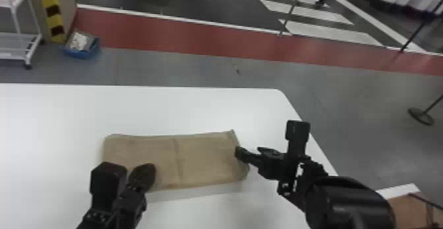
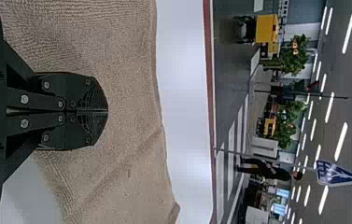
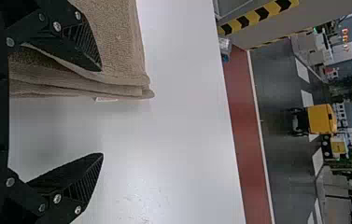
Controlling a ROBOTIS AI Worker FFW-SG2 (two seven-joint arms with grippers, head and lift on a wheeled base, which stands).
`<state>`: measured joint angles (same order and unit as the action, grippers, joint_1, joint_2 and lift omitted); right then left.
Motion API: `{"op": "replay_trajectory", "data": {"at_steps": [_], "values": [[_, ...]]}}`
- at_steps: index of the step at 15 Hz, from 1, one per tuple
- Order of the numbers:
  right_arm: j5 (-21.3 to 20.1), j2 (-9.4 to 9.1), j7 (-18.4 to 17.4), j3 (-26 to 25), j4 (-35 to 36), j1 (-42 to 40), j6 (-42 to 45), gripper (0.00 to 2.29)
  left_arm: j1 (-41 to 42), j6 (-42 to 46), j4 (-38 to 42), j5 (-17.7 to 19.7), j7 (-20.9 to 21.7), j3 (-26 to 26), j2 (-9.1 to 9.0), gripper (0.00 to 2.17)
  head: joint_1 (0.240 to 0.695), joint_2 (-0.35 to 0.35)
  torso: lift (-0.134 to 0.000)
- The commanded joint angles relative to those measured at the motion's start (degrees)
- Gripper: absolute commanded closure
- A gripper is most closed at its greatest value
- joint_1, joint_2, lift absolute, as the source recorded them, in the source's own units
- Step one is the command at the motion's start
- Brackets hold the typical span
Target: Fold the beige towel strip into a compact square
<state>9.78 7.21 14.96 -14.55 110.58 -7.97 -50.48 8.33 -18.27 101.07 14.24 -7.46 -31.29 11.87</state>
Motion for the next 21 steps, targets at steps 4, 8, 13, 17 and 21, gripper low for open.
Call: {"op": "replay_trajectory", "data": {"at_steps": [4, 8, 13, 17, 21], "values": [[-0.02, 0.26, 1.91, 0.13, -0.19, 0.67, -2.04, 0.59, 0.02, 0.03, -0.08, -0.17, 0.08, -0.26, -0.36, 1.89, 0.695, -0.35, -0.124], [-0.99, 0.79, 2.0, 1.19, -0.19, 1.55, -4.85, 0.62, 0.02, 0.03, 0.18, -0.26, 0.08, -0.44, -0.36, 1.89, 0.695, -0.35, -0.124], [-2.66, 0.88, 2.0, 3.3, -0.45, 3.05, -6.96, 0.76, 0.28, 0.38, 0.53, -0.26, 0.08, -0.7, 0.08, 1.89, 0.695, -0.35, -0.124], [-2.75, 1.14, 2.7, 3.39, -0.45, 3.14, -9.25, 0.77, 0.81, 0.2, 1.32, -0.26, 0.17, -0.61, 0.25, 1.89, 0.695, -0.35, -0.124], [-2.13, 1.23, 4.2, 2.86, -0.01, 3.05, -11.71, 1.14, 1.25, 0.03, 2.03, -0.26, 0.17, -0.79, 0.61, 1.89, 0.695, -0.35, -0.124]]}}
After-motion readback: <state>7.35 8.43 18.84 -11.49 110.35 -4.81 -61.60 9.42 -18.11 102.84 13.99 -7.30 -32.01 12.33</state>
